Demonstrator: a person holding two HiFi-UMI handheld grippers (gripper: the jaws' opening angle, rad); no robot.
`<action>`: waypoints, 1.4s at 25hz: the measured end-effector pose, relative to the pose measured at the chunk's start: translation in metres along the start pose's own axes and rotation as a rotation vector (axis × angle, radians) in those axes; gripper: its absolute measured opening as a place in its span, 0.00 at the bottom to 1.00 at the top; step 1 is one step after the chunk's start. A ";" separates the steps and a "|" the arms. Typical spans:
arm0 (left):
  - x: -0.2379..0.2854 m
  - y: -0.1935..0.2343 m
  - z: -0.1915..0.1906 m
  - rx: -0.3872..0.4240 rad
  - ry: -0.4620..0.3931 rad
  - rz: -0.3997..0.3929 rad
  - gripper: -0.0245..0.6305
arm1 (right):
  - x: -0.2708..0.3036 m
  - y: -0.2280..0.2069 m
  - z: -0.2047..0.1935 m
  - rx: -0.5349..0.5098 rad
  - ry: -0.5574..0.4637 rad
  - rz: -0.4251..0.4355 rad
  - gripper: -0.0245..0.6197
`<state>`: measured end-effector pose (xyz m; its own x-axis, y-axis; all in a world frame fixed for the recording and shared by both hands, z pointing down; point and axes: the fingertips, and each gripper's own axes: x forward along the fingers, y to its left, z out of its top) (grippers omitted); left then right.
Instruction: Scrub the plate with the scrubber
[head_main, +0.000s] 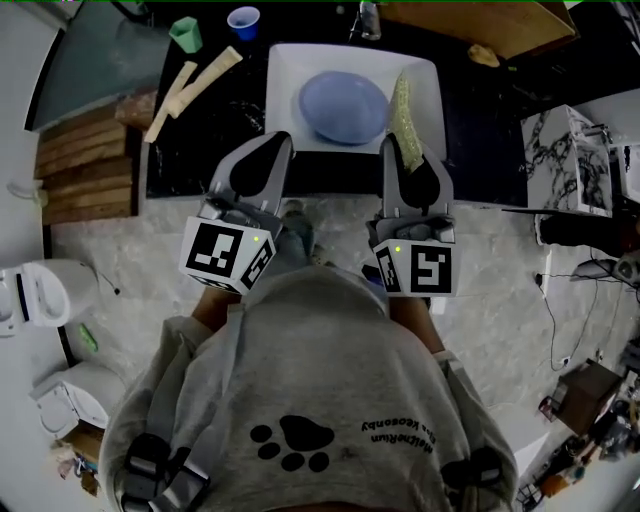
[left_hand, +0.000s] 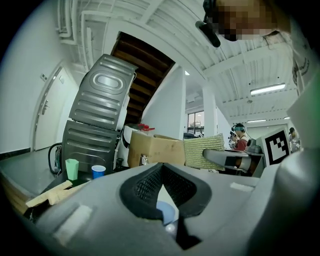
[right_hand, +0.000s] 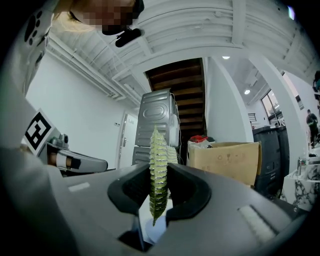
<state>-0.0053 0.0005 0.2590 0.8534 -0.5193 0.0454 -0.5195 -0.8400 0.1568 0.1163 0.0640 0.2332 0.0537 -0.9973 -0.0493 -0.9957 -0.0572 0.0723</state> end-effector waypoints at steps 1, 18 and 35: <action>0.008 0.004 -0.003 -0.009 0.009 -0.007 0.04 | 0.007 -0.002 -0.003 -0.005 0.005 0.004 0.16; 0.103 0.067 -0.064 -0.018 0.115 -0.080 0.04 | 0.101 -0.004 -0.064 -0.037 0.103 0.012 0.16; 0.151 0.089 -0.134 -0.150 0.309 -0.004 0.07 | 0.146 -0.022 -0.119 0.034 0.226 0.143 0.16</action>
<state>0.0836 -0.1315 0.4116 0.8401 -0.4247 0.3374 -0.5235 -0.7975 0.2998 0.1545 -0.0857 0.3425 -0.0762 -0.9802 0.1828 -0.9961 0.0829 0.0292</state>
